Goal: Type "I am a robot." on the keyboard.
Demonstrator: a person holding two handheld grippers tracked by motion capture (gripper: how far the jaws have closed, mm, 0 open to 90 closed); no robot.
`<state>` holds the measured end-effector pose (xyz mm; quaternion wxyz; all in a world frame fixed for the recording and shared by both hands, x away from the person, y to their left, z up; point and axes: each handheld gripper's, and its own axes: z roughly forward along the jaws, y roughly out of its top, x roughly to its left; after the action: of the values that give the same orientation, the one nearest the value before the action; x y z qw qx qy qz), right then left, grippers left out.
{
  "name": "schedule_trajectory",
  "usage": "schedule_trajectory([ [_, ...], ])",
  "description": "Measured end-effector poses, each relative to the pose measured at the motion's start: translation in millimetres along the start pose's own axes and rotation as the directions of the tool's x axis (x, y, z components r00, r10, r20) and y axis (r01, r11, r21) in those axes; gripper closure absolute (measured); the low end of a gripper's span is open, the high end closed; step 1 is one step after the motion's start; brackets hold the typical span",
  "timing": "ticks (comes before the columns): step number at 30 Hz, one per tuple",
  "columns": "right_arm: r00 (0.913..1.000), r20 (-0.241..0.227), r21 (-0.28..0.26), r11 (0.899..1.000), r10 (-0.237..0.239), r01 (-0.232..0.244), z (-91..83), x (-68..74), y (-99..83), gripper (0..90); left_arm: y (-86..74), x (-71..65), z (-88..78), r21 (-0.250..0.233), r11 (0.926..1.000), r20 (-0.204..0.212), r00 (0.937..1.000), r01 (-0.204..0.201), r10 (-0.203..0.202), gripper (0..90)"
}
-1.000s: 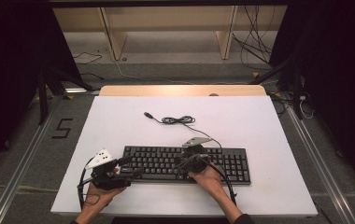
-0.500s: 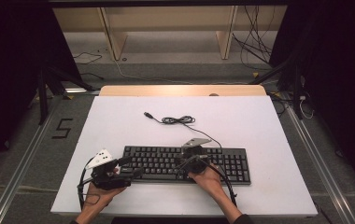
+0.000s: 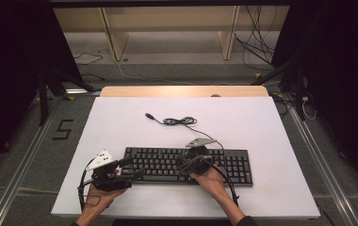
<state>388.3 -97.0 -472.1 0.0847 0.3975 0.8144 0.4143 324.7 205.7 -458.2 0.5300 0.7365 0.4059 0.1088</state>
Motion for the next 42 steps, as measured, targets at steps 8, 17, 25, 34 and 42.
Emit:
schedule_trajectory([
  [8, 0.9999, -0.015, -0.021, 1.000, 0.004, -0.004, -5.1, 0.9, 1.1, 80.3, 0.1, 0.0, 0.1, 0.000, 1.0000, 0.000, 1.0000, -0.001, 0.001, 24.6],
  [17, 0.9991, -0.043, -0.030, 1.000, 0.003, -0.004, -9.4, 4.3, 1.3, 62.5, 0.0, 0.7, -0.2, -0.002, 1.0000, -0.002, 1.0000, 0.003, -0.003, 24.6],
  [25, 0.9979, -0.065, -0.046, 0.999, -0.005, 0.002, -16.7, 7.1, 0.7, 50.4, 0.1, 1.6, -0.2, -0.001, 1.0000, -0.003, 1.0000, 0.004, -0.004, 24.6],
  [34, 0.9971, -0.076, -0.067, 0.998, 0.006, -0.011, -26.7, 6.9, -2.4, 43.2, -0.2, 2.6, 1.0, 0.005, 1.0000, -0.005, 1.0000, 0.008, -0.008, 24.7],
  [42, 0.9971, -0.076, -0.073, 0.997, 0.009, -0.015, -32.9, 7.0, -4.8, 37.9, -0.4, 3.5, 1.8, 0.009, 0.9999, -0.008, 0.9999, 0.011, -0.011, 24.7],
])
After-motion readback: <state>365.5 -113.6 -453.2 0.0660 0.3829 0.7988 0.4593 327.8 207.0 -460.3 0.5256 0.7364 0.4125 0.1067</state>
